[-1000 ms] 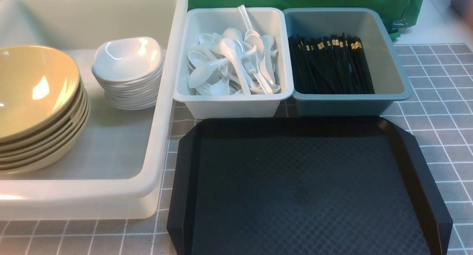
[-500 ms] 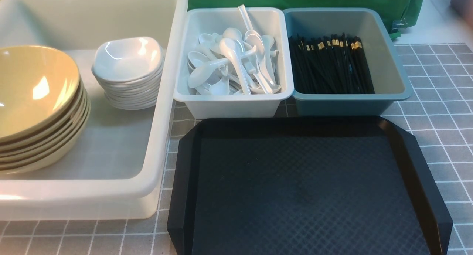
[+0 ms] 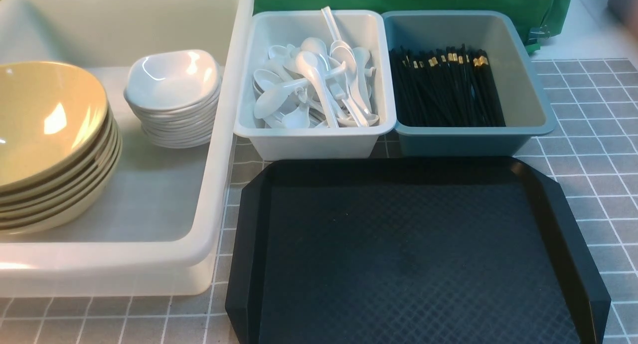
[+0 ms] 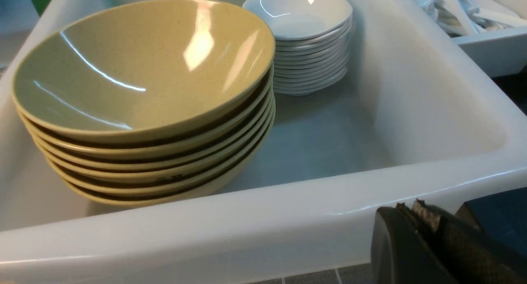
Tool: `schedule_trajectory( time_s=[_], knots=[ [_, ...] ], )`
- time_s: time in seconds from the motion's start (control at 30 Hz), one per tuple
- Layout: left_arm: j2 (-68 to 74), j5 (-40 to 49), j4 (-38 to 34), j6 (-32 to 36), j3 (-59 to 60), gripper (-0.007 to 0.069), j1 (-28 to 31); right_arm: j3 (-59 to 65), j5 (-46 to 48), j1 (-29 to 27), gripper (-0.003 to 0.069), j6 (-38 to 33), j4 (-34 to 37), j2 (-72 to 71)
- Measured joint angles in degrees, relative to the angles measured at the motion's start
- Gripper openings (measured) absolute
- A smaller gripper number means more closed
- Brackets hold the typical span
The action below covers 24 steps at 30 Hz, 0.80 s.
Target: On grey table put chopsticks spoon bowls plates into blue grey white boxes.
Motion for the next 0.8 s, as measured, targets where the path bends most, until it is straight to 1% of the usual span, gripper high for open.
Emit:
schedule_trajectory(
  time_s=[0.07, 0.13, 0.2, 0.27, 0.37, 0.53, 0.73, 0.8],
  knots=[
    [-0.26, -5.43, -0.52, -0.07, 2.34, -0.0011, 0.00, 0.00, 0.00, 0.00, 0.0069, 0.00, 0.00, 0.00],
    [-1.36, -13.14, -0.67, -0.81, 5.66, -0.0011, 0.13, 0.00, 0.00, 0.00, 0.0071, 0.00, 0.00, 0.00],
    [-3.33, -19.59, -0.53, -2.61, 9.83, -0.0011, 0.52, 0.00, 0.00, 0.00, 0.0074, 0.00, 0.00, 0.00],
    [-5.08, -24.86, -0.09, -4.36, 13.68, -0.0011, 1.19, 0.00, 0.00, 0.00, 0.0077, 0.05, 0.00, 0.00],
    [-5.90, -29.81, 1.12, -6.61, 19.60, -0.0011, 2.45, 0.00, 0.00, 0.00, 0.0078, 0.00, 0.00, -0.04],
    [-5.90, -30.00, 3.26, -6.89, 24.69, -0.0011, 2.17, 0.00, 0.00, 0.00, 0.0082, 0.00, 0.00, -0.04],
    [-5.96, -24.69, 3.30, -6.69, 24.83, -0.0011, 1.34, 0.00, 0.01, 0.00, 0.0088, 0.00, 0.00, -0.04],
    [-6.00, -24.60, 3.24, -6.68, 24.83, -0.0011, 1.34, 0.00, 0.01, 0.00, 0.0091, 0.00, 0.03, -0.04]
  ],
)
